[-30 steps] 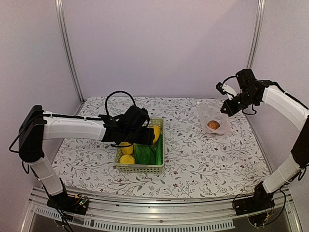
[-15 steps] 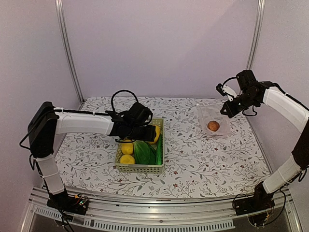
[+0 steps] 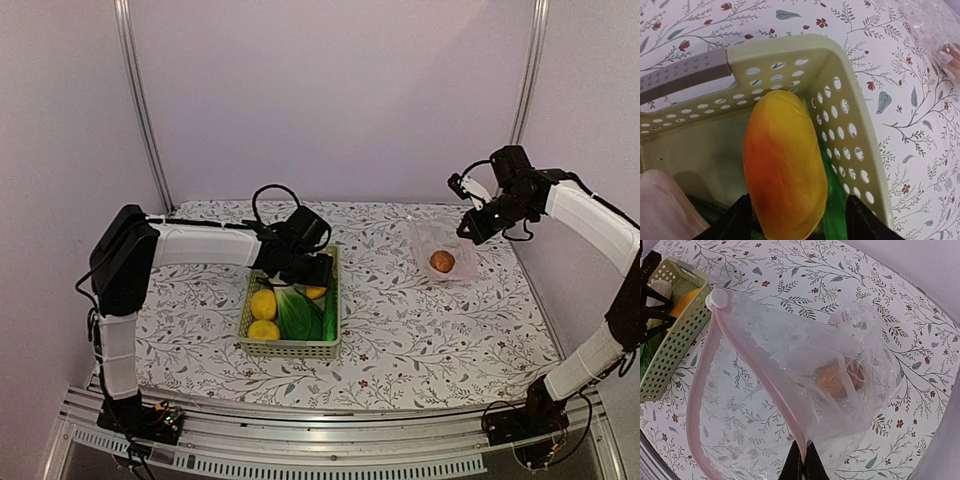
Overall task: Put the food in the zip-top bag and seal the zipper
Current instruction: Pick up the fake fruit from the bin.
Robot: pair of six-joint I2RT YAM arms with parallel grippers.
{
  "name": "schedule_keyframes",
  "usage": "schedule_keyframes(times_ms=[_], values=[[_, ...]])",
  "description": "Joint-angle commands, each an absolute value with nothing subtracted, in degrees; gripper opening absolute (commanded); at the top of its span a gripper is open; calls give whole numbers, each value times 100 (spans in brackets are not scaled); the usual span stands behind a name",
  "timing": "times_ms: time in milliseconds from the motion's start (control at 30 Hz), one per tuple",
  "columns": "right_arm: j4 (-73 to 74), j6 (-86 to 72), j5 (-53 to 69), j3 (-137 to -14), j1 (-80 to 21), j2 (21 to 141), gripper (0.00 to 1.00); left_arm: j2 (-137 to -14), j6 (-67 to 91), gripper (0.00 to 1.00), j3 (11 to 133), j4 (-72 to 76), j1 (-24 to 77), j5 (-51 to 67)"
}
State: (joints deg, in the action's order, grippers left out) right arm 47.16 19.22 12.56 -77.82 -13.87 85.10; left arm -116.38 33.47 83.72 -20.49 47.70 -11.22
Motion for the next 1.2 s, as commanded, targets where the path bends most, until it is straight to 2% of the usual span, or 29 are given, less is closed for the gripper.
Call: schedule_keyframes(times_ms=[0, 633, 800, 900, 1167], values=[[4740, 1873, 1333, -7708, -1427, 8358, 0, -11912, 3294, 63, 8718, -2425, 4678, -1028], [4749, 1845, 1355, -7682, -1460, 8352, 0, -12370, 3179, 58, 9008, -2295, 4448, -711], [4762, 1828, 1348, -7664, -1476, 8316, 0, -12399, 3215, 45, 9040, -2310, 4439, -617], [4784, 1828, 1314, -7688, -1474, 8291, 0, -12136, 3256, 37, 8935, -2377, 4446, -671], [4742, 1860, 1279, -7614, -1477, 8190, 0, -10752, 3257, 36, 8227, -2164, 4501, -668]])
